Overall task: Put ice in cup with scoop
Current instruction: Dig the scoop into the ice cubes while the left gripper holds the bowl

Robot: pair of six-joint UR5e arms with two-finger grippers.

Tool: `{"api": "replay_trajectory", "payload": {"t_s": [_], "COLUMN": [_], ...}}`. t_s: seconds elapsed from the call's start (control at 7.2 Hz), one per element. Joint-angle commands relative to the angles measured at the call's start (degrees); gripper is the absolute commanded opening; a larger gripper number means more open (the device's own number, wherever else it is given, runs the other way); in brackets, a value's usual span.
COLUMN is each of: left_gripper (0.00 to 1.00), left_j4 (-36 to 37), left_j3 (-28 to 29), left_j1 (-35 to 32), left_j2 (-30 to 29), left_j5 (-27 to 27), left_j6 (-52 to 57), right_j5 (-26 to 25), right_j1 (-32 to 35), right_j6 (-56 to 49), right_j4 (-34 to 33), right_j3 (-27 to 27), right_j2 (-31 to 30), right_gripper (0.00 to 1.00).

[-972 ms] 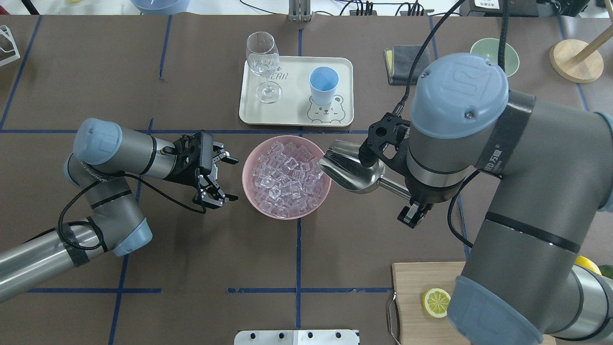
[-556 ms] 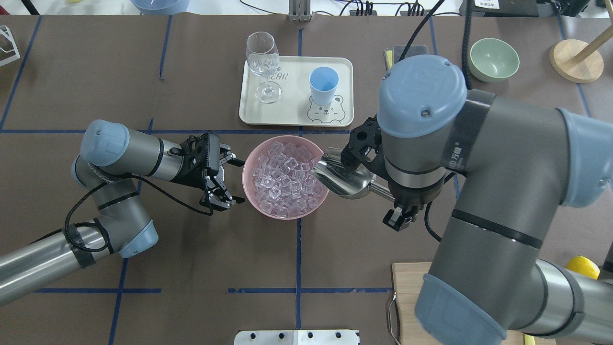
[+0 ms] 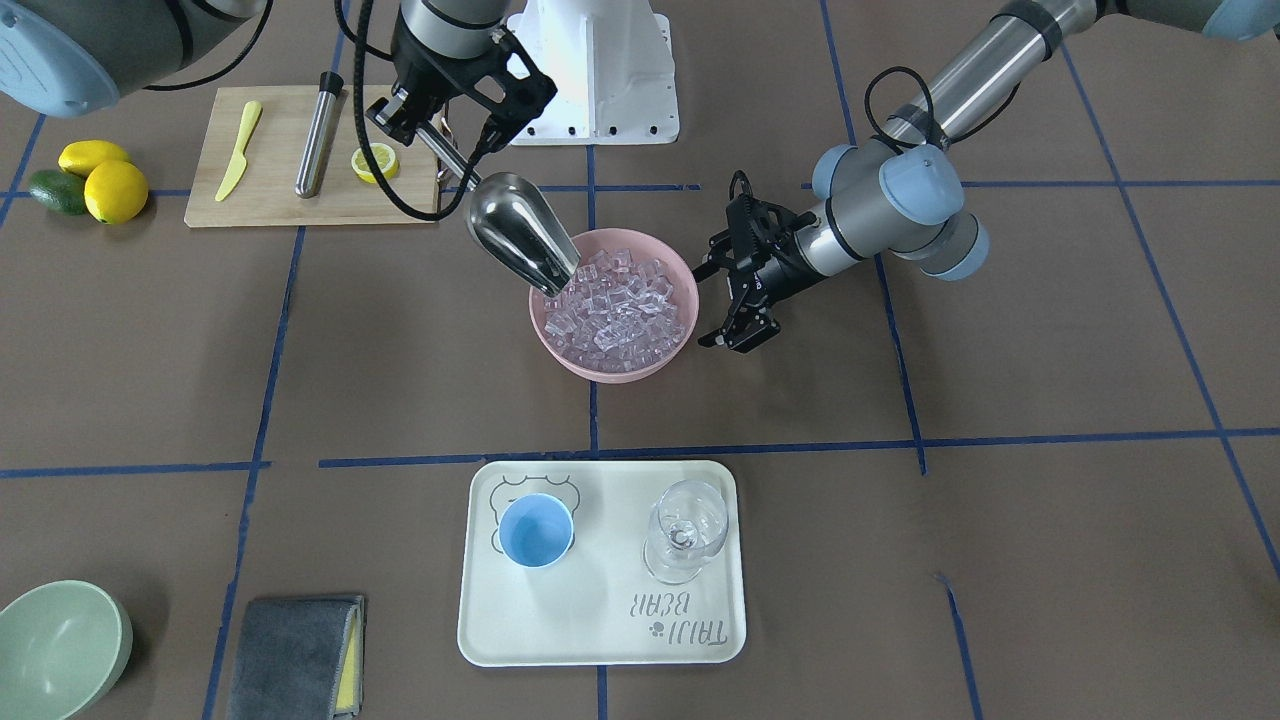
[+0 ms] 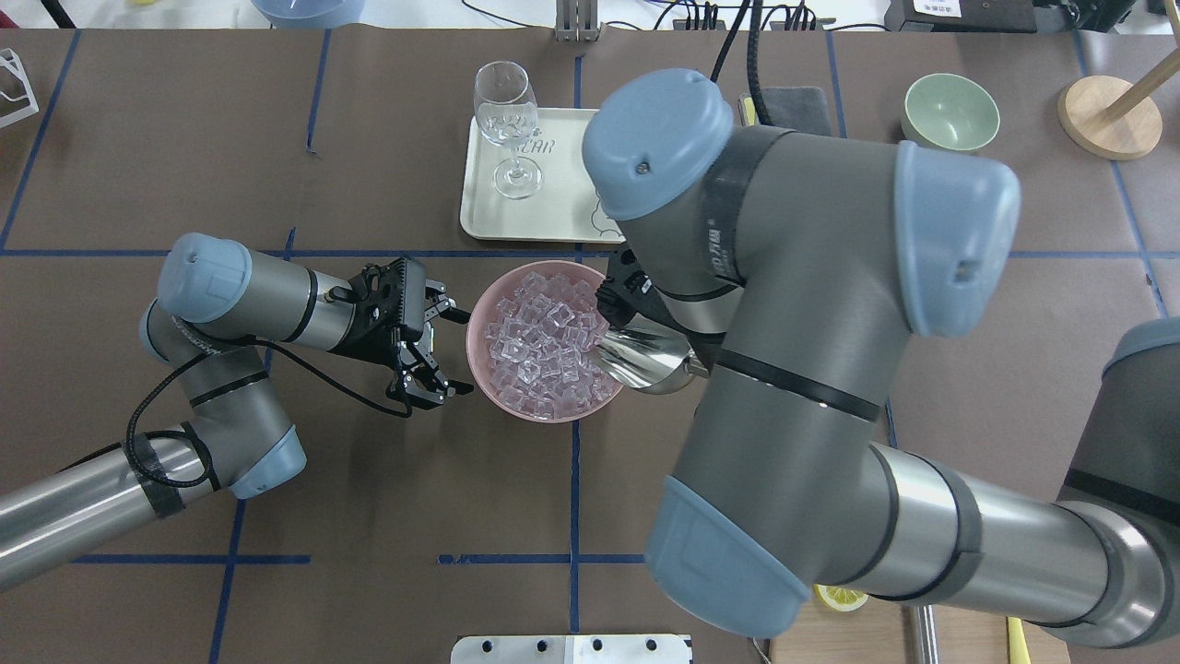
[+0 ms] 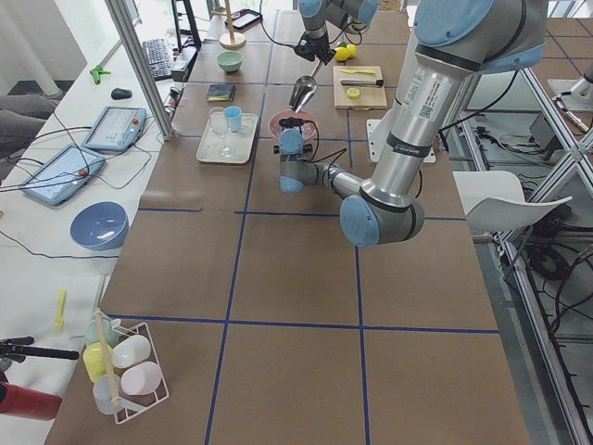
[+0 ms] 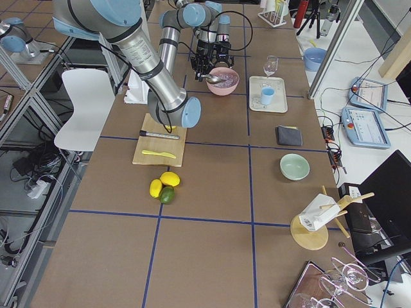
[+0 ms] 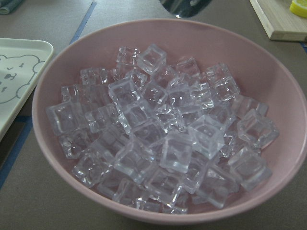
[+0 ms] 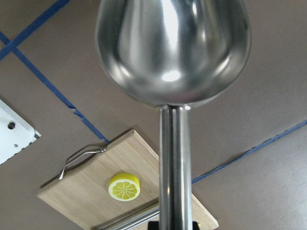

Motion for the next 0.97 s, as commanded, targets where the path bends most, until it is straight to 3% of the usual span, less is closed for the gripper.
{"api": "replay_trajectory", "payload": {"t_s": [0.0, 0.56, 0.83], "left_gripper": [1.0, 1.0, 1.0], "left_j4": [0.0, -0.1, -0.2], "left_j3": [0.1, 0.1, 0.1], "left_j1": [0.0, 0.0, 0.0], "left_j2": [0.0, 0.0, 0.1], "left_j5": [0.0, 0.0, -0.1], "left_j6": [0.0, 0.0, 0.0], "right_j5": [0.0, -1.8, -2.2], "right_j1": [-0.2, -1.3, -2.1], "right_j6": [-1.0, -3.3, -3.5], "right_j4": [-1.2, -7.0, -6.9], "right_j3": [-7.3, -9.9, -18.4], "right_j2": [4.9, 7.2, 12.0], "right_gripper": [0.0, 0.0, 0.0]}}
